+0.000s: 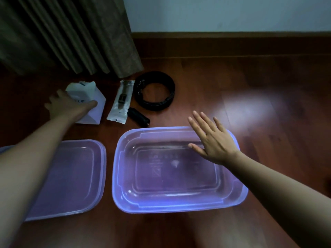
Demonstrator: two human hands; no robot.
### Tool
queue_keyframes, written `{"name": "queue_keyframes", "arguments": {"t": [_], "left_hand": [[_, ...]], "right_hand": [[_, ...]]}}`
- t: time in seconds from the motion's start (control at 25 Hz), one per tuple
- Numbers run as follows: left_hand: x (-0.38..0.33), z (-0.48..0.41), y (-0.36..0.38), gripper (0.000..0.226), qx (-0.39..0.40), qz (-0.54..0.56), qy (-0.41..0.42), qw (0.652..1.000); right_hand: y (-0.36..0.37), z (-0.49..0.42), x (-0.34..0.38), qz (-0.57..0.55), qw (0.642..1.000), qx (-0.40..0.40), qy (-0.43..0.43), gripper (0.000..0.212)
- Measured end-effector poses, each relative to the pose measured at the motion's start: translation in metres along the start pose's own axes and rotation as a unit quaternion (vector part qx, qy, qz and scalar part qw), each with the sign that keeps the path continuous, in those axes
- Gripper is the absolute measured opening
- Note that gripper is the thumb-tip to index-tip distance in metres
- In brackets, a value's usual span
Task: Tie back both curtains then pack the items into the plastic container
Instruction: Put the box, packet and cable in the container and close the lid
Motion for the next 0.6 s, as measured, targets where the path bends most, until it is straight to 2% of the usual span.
{"name": "queue_keyframes", "arguments": {"t": [0.12, 0.24, 0.4, 0.6], "left_hand": [[-0.001, 0.024, -0.023, 0.103, 0.007, 0.104, -0.092, 0.99], [0.005, 0.064, -0.053, 0.096, -0.016, 0.158, -0.094, 0.983], [-0.003, 0.145, -0.073, 0.089, -0.024, 0.169, -0.012, 0.985], [-0.033, 0.251, -0.041, 0.094, 0.058, 0.088, 0.123, 0.987]], "right_hand": [[-0.002, -0.001, 0.0, -0.013, 1.0, -0.02, -0.004, 0.075], [-0.007, 0.002, 0.001, -0.02, 0.999, -0.037, -0.003, 0.075], [-0.011, 0.009, -0.006, -0.021, 0.998, -0.052, 0.035, 0.075], [-0.013, 0.028, -0.015, -0.021, 0.994, -0.041, 0.097, 0.079]]}}
Point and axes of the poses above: each hand's wrist, its own z-axis away from the middle knuckle, its own y-axis out of the palm, x = y × z, the point moved 3 cm from there along -z, towards the middle knuckle, and after that the axes turned 8 degrees about -y, right-handed, at the moved point
